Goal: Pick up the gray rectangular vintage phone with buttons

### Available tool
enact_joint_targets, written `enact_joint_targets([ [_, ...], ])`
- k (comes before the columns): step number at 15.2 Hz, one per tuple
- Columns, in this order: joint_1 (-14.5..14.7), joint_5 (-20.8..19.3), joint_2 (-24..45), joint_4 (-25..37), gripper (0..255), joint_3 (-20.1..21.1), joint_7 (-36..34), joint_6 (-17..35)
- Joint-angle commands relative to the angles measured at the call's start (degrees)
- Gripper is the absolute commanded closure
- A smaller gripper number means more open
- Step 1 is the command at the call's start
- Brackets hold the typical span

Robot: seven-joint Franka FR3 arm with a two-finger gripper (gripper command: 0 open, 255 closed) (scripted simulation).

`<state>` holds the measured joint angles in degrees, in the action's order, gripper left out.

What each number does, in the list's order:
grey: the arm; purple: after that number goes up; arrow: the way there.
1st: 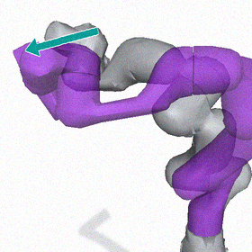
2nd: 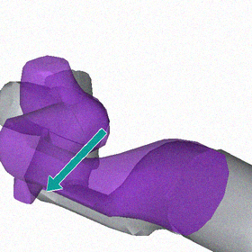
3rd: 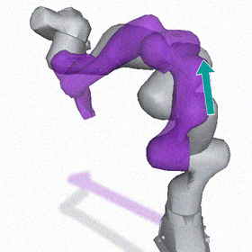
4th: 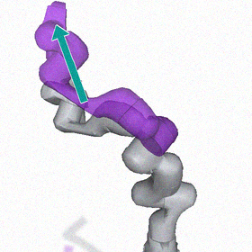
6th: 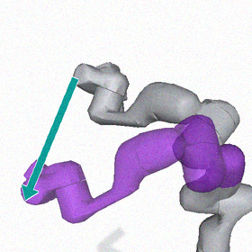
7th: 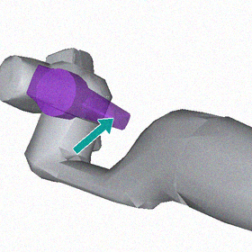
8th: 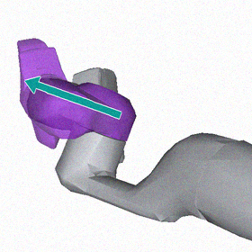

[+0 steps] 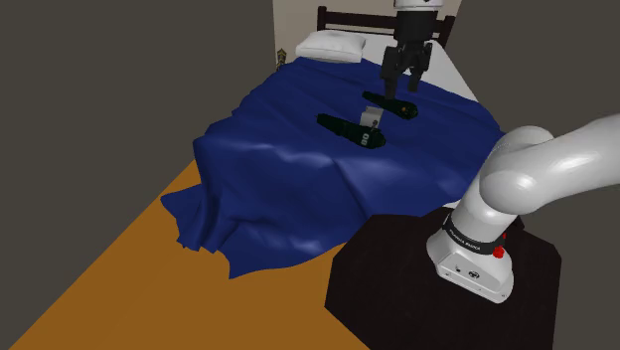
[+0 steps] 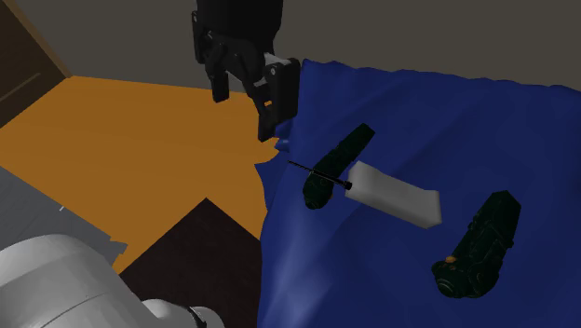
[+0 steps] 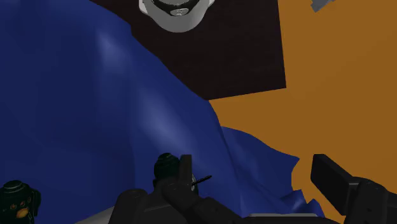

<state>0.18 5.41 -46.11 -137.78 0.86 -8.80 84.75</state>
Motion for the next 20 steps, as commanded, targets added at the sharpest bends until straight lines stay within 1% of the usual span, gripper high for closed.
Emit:
enact_joint_targets([
  [1, 0.0, 0.0, 0.0, 0.0, 0, 0.0, 0.0, 0.0],
  [6, -3.56, 0.0, 8.23, 0.13, 0, -3.27, -1.77, 6.98],
  [12, -7.23, 0.88, 18.75, 1.72, 0, -7.45, -3.43, 14.46],
  [18, -10.3, 3.13, 29.63, 4.63, 0, -11.86, -4.32, 20.73],
  [20, -10.58, 3.52, 30.97, 4.45, 0, -12.31, -4.18, 22.05],
])
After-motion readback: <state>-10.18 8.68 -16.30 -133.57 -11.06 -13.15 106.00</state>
